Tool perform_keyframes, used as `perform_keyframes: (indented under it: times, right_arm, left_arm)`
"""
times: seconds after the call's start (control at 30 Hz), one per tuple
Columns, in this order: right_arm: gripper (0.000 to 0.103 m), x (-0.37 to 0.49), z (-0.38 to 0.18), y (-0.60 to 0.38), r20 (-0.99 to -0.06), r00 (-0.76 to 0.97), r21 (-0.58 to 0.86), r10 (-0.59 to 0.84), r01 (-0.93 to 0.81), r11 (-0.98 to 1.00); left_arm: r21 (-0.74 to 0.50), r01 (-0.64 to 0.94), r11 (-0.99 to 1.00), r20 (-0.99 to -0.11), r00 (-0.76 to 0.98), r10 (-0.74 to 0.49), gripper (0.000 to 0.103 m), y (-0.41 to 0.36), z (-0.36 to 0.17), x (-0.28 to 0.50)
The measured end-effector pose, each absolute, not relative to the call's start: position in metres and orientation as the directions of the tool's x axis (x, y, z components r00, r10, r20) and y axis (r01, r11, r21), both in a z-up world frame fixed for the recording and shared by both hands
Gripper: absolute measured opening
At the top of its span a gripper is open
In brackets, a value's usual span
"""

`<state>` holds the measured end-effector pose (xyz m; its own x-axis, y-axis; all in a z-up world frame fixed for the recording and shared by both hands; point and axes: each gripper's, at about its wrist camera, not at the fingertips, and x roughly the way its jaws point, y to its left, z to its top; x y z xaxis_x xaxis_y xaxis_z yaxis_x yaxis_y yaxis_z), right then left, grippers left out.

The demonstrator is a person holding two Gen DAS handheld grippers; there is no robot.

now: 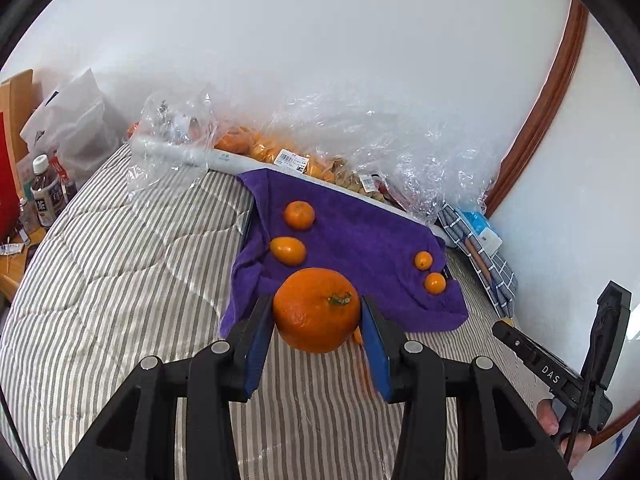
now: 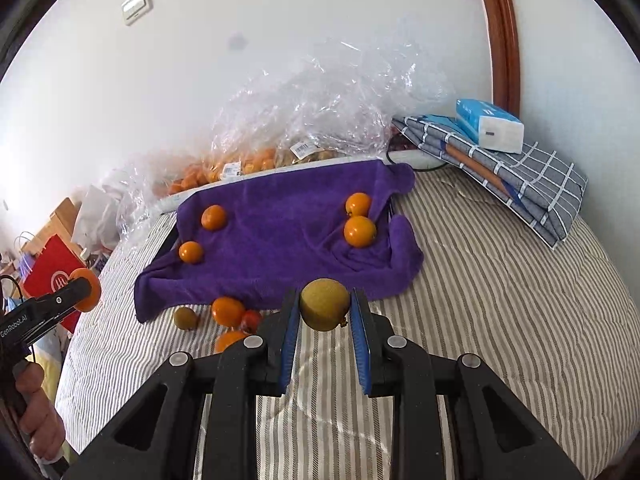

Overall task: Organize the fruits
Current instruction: 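Lift and carry the leafy orange and yellow-green fruit over the purple towel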

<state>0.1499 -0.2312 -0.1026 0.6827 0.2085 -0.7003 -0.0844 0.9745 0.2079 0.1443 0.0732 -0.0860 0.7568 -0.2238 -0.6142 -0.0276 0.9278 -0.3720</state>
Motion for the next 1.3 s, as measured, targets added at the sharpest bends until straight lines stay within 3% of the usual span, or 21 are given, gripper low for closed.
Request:
perform_keyframes:
  times: [0.3,0.77,1.3]
  right_arm:
    - [0.025,0.182,-0.1,-0.225,-0.699,0.684,0.196,0.209,-0.097,0.976]
    - [0.025,0.244,-0.145,-0.221,-0.758,0.629,0.153,0.173,-0.086,0.984]
    - [0.025,0.262,-0.174,-0.218,-0.79,0.587,0.155,0.176,-0.087,0.984]
  left_arm:
    - [-0.371,-0.041,0.928,-0.627,0.748,-0.218,0.041,0.079,-0.091,0.18]
    - [-0.361,-0.034,0.932,-0.676,0.698,-0.237,0.041,0.062,-0.127,0.245]
    - [-0.347,-0.023,0.937,-0.72,0.647,-0.251,0.041,0.048,-0.155,0.265]
